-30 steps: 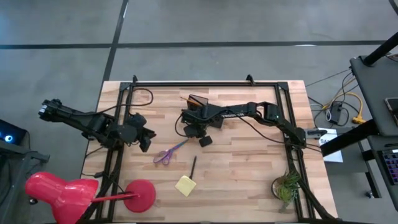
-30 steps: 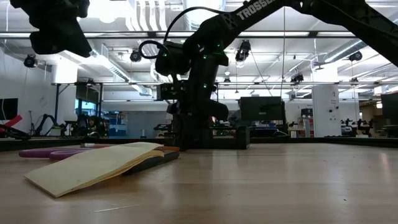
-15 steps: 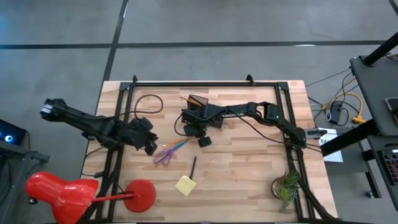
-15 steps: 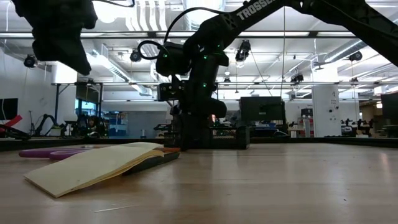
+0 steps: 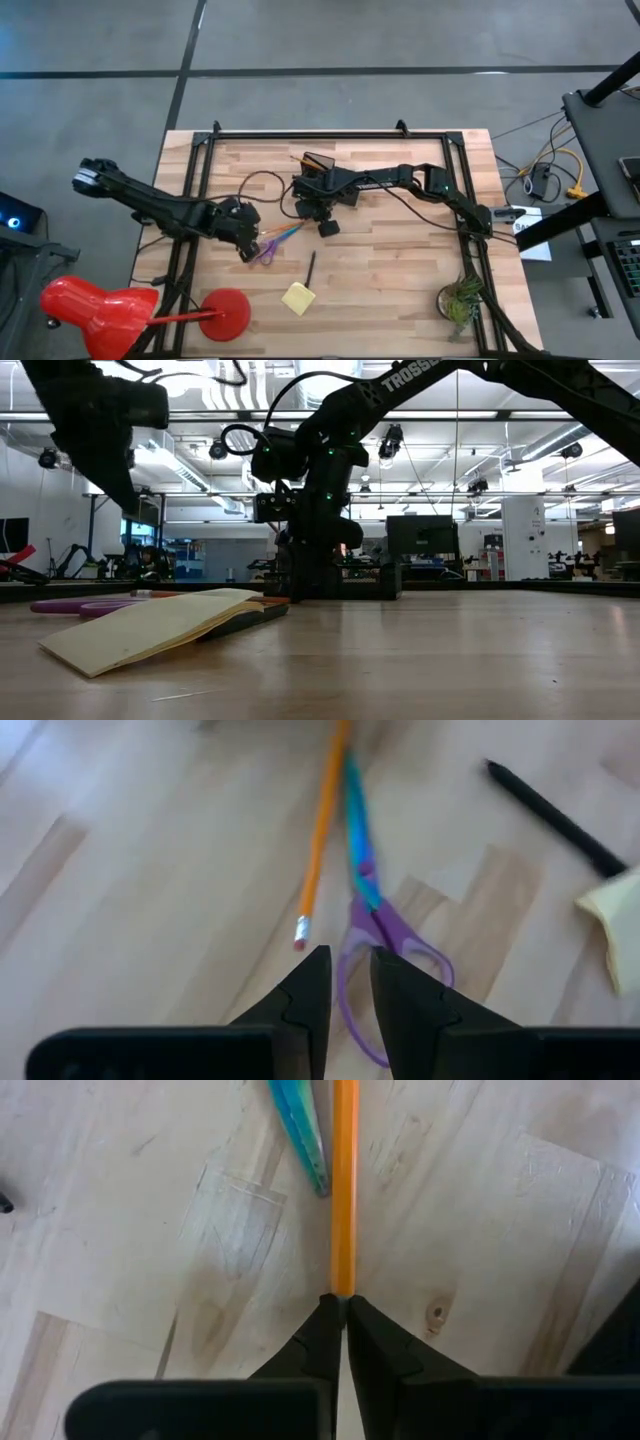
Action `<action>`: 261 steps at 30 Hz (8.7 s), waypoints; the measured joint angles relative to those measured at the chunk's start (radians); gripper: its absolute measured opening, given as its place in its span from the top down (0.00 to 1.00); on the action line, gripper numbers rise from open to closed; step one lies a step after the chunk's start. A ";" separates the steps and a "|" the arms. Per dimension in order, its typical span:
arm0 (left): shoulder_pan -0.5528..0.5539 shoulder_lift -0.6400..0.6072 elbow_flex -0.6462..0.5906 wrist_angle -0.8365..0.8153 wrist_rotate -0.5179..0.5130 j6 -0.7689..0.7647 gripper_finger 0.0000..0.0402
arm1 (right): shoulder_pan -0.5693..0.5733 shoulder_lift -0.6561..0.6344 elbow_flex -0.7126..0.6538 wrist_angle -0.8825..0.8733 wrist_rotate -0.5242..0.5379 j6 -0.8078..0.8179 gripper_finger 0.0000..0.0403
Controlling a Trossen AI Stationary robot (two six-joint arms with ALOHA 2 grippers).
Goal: Pick and place office supplies into organizer
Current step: Put the orange pencil into the black desk organizer, then put the black pen into the black desk organizer
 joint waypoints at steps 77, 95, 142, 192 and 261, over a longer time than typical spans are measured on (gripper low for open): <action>0.095 0.070 -0.356 0.539 -0.046 0.346 0.98 | 0.013 -0.027 -0.003 -0.023 0.018 0.158 0.97; 0.119 0.050 0.127 -0.164 -0.368 0.702 0.99 | 0.078 -0.332 -0.126 -0.262 0.331 0.519 0.74; 0.619 0.771 0.913 -0.255 -0.226 1.955 0.97 | 0.288 -0.918 -0.736 -0.188 0.565 1.013 0.83; -0.002 -0.096 -0.092 0.181 0.110 -0.063 0.74 | 0.239 -0.103 -0.024 -0.071 0.112 0.075 0.74; -0.019 -0.091 -0.128 0.223 0.113 -0.035 0.74 | 0.266 0.052 0.120 -0.118 0.041 0.776 0.92</action>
